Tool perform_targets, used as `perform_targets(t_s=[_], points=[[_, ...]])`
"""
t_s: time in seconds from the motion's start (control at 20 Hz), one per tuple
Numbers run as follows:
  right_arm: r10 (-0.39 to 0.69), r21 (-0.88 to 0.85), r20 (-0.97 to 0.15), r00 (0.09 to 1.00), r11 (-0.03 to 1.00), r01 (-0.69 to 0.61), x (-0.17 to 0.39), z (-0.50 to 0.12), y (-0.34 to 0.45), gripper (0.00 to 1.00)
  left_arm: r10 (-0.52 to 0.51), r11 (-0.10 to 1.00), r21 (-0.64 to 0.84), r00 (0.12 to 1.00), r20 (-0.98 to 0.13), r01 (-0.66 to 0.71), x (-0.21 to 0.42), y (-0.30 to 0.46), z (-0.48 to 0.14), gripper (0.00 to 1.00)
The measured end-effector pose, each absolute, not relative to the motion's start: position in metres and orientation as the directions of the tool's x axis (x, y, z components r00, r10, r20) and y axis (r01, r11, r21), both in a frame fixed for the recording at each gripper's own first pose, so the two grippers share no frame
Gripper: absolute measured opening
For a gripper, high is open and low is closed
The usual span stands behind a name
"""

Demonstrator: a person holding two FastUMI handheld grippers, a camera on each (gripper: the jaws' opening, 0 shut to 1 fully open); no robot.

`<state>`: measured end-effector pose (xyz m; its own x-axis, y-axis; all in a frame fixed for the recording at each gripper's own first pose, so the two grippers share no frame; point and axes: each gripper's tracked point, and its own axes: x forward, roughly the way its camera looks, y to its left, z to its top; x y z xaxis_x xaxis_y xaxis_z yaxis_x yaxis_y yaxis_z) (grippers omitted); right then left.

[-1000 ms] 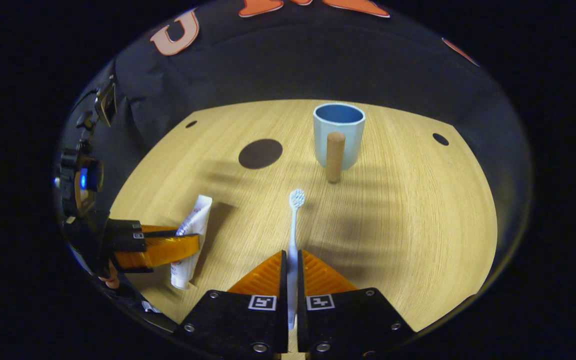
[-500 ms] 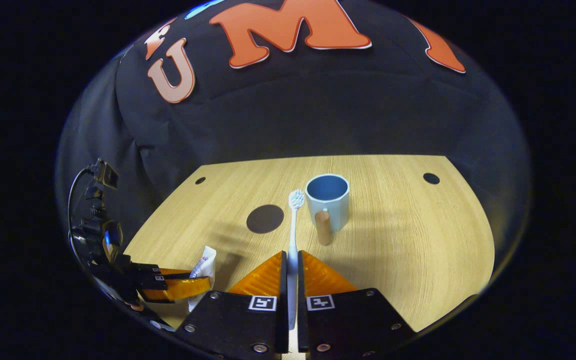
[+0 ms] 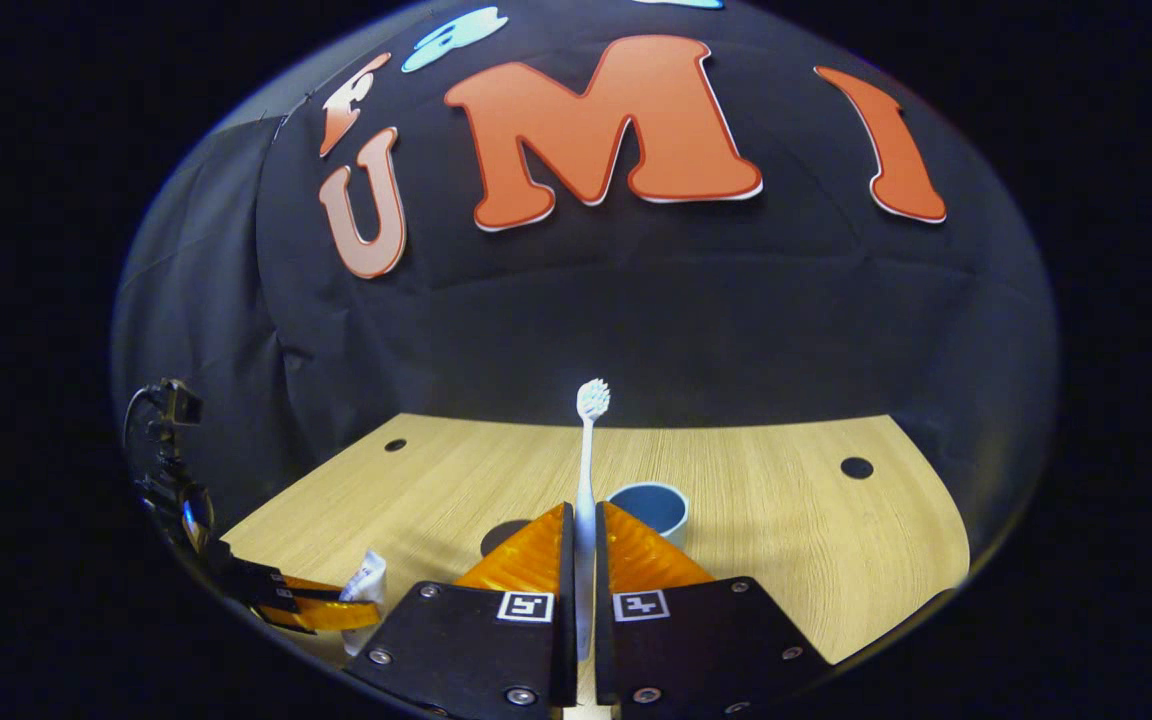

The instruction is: Put the toothbrush and toothpaste on the desktop into the cup, then pick up the cup and place it on the coaster on the desktop.

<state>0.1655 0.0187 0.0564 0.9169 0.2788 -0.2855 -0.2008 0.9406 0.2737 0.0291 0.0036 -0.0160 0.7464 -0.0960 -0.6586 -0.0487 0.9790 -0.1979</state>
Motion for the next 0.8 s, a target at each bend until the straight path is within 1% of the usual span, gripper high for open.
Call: perform_targets(t_s=[0.15, 0.2, 0.55, 0.65, 0.8], points=[[0.24, 0.251, -0.195, 0.951, 0.95, -0.188, 0.187, 0.067, 0.01, 0.07, -0.089, 0.978, -0.201, 0.764, -0.639, -0.054, 0.029, 0.005, -0.012, 0.19], [0.221, 0.245, -0.174, 0.96, 0.954, -0.175, 0.193, 0.07, 0.005, 0.07, -0.086, 0.978, -0.2, 0.769, -0.633, -0.055, 0.03, 0.005, -0.01, 0.18], [0.167, 0.232, 0.001, 0.986, 0.959, -0.163, 0.222, 0.097, -0.015, 0.07, -0.043, 0.983, -0.17, 0.823, -0.566, -0.066, 0.03, 0.002, -0.017, 0.18], [0.139, 0.21, 0.022, 0.99, 0.968, -0.14, 0.234, 0.094, -0.023, 0.07, -0.042, 0.983, -0.172, 0.834, -0.55, -0.064, 0.031, 0.002, -0.017, 0.18], [0.161, 0.236, 0.054, 0.985, 0.957, -0.17, 0.244, 0.089, -0.018, 0.07, -0.056, 0.981, -0.188, 0.854, -0.517, -0.05, 0.03, 0.002, -0.008, 0.18]])
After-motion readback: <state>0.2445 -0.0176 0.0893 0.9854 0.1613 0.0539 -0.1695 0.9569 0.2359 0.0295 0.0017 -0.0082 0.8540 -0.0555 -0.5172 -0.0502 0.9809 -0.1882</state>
